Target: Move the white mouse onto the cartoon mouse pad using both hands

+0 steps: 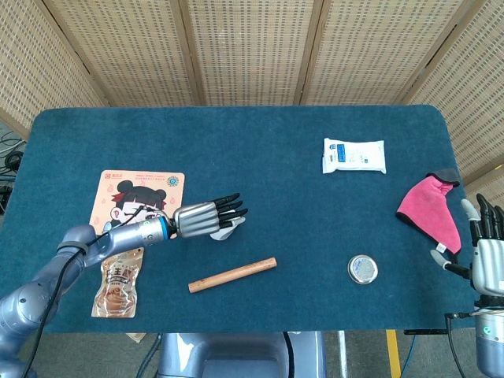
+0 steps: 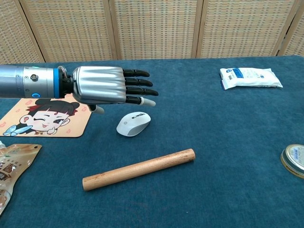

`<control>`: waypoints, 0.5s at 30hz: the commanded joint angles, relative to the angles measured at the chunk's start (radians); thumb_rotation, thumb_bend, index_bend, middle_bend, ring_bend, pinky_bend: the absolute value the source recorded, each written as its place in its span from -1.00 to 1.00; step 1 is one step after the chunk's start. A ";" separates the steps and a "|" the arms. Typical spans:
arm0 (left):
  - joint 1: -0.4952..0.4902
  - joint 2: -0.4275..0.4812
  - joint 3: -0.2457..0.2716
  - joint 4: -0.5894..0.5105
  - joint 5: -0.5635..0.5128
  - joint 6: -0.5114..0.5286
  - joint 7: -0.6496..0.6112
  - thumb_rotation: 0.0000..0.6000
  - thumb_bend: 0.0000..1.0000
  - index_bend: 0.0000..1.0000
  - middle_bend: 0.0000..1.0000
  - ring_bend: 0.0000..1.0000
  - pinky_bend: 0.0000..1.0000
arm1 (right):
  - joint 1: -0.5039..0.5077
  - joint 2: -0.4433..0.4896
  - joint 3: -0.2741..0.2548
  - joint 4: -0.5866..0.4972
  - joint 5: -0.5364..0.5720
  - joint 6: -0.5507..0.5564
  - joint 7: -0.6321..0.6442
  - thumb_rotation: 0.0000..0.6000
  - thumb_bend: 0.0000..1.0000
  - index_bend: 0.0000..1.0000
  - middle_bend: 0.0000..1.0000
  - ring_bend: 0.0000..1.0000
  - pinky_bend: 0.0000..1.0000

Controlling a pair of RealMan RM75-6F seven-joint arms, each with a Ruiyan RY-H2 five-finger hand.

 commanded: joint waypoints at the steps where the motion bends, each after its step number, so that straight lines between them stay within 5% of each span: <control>1: 0.010 -0.022 0.003 0.029 -0.009 0.019 -0.010 1.00 -0.92 -1.00 -1.00 -1.00 -1.00 | -0.001 -0.001 0.001 0.000 -0.001 0.001 0.000 1.00 -1.00 -0.84 -1.00 -1.00 -1.00; 15: 0.026 -0.115 0.034 0.148 -0.021 0.060 -0.026 1.00 -0.93 -1.00 -1.00 -1.00 -1.00 | -0.002 -0.005 0.006 0.006 -0.002 0.001 0.013 1.00 -1.00 -0.84 -1.00 -1.00 -1.00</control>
